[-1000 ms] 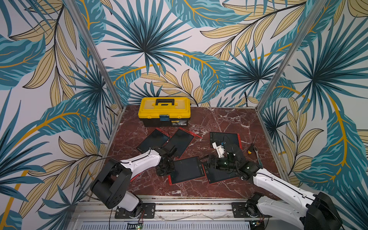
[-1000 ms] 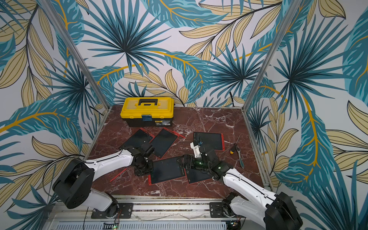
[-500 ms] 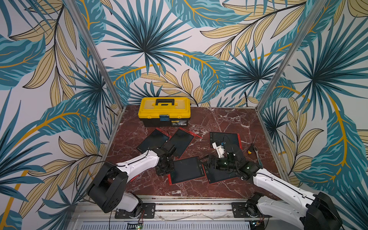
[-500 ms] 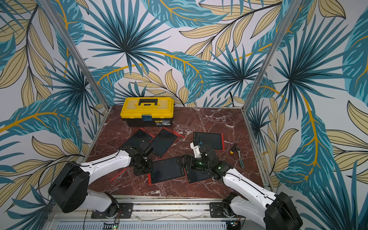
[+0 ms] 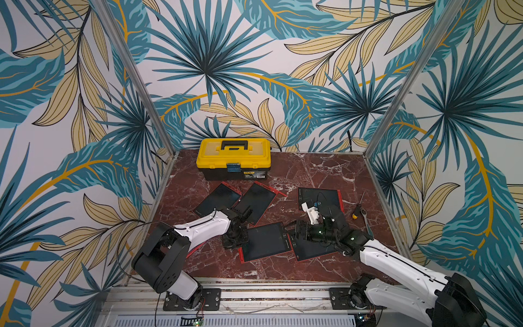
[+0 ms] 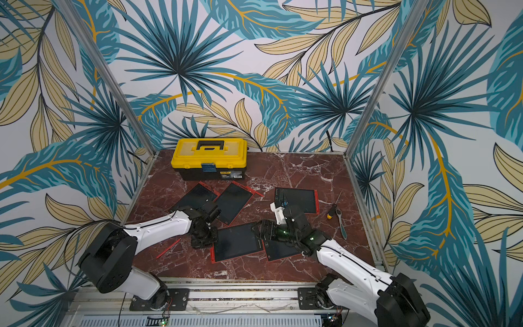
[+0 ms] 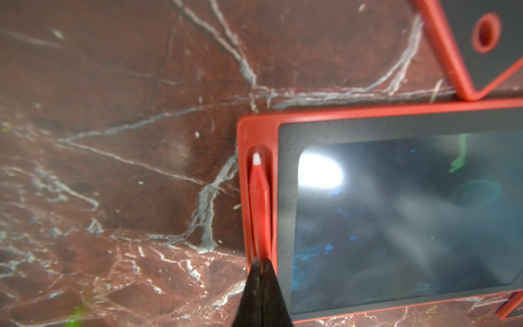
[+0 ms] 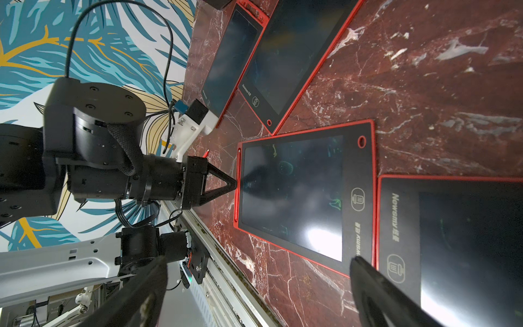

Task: Place the stylus back onto the writing tablet
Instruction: Place the stylus on the writing tablet.

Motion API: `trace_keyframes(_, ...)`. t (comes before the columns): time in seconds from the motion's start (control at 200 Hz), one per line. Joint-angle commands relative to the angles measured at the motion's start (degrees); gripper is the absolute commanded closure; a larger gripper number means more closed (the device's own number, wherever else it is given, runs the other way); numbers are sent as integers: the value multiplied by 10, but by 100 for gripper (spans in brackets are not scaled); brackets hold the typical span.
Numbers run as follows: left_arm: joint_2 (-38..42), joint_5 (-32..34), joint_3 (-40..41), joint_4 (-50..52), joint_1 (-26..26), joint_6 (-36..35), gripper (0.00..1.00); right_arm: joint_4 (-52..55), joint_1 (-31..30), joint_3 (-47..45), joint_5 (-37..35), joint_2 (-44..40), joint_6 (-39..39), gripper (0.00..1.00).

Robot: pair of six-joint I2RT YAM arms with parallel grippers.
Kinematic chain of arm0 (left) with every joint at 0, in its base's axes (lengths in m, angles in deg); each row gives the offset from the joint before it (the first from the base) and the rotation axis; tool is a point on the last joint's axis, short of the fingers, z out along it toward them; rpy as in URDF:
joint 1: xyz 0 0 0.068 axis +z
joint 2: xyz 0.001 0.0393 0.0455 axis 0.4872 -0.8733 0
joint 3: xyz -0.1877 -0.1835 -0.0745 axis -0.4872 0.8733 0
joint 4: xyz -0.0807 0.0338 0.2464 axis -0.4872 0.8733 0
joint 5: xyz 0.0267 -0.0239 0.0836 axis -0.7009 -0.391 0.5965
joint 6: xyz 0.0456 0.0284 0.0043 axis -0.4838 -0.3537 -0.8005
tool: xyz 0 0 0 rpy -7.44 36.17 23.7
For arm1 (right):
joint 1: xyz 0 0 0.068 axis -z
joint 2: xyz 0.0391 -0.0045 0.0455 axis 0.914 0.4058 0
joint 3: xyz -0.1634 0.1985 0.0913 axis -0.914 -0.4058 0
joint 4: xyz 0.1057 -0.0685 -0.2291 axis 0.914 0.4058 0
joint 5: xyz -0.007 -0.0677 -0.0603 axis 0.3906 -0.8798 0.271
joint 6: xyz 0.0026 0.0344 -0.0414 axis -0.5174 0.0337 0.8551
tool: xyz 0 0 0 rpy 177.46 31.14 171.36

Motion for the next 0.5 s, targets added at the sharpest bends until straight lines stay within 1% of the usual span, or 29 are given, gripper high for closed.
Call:
trace_keyframes(0.0,-5,10,-17,5,-1,-6,100,-10,-2,-7,6,2,4,0)
trace_keyframes(0.496,-29,12,-15,5,-1,-6,100,-8,-2,-8,5,3,5,1)
